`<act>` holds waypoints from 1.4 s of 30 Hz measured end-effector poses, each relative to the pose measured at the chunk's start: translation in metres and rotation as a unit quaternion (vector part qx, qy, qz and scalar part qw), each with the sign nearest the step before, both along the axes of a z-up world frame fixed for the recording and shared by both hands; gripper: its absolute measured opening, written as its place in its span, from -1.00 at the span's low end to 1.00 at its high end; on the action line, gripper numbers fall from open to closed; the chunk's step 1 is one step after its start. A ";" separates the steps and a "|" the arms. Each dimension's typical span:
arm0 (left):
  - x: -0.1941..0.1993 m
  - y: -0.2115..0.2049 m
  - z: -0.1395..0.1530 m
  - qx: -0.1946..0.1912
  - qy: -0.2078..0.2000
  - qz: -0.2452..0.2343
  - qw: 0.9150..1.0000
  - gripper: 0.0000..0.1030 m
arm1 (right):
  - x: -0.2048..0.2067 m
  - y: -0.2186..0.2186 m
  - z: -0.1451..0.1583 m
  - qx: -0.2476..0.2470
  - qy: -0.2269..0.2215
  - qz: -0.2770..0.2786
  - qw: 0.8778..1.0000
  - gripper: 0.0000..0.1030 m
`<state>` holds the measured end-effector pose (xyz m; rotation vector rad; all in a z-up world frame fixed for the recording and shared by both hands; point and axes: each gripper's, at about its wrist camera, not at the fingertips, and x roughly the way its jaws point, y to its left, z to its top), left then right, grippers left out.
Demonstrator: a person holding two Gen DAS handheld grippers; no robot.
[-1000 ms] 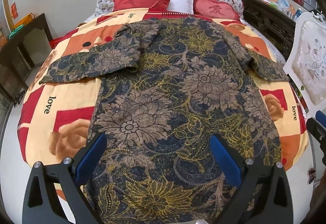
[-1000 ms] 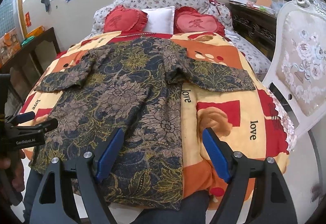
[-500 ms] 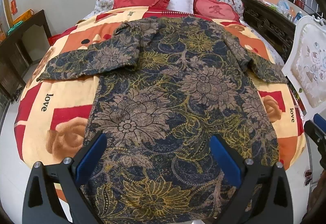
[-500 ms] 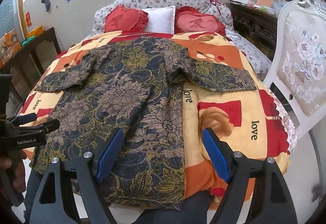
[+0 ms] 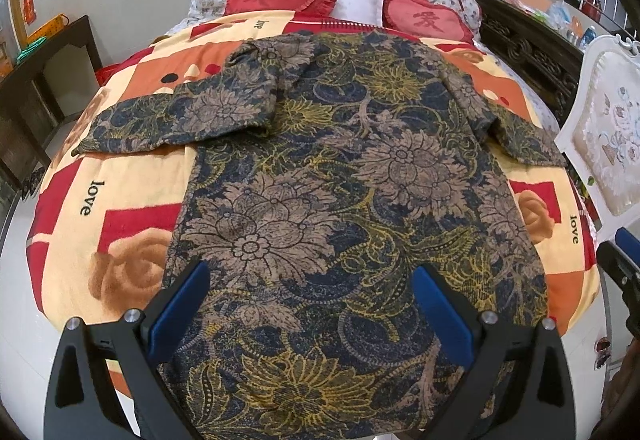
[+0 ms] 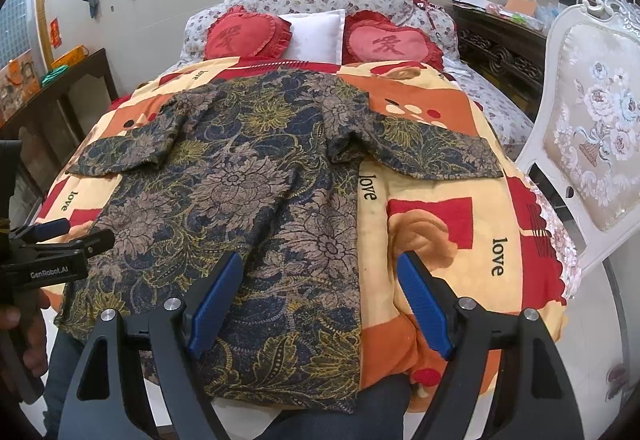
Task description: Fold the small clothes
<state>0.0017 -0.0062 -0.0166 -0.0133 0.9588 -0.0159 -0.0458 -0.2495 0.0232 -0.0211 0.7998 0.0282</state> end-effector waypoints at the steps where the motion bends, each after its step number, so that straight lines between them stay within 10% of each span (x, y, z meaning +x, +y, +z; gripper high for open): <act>1: 0.000 0.001 0.001 0.000 0.000 0.000 1.000 0.99 | 0.000 0.000 0.000 0.000 0.001 0.000 1.000 0.59; 42: -0.111 0.032 0.073 -0.036 -0.114 0.017 0.993 0.99 | -0.128 0.049 0.075 -0.057 -0.136 0.041 0.988 0.59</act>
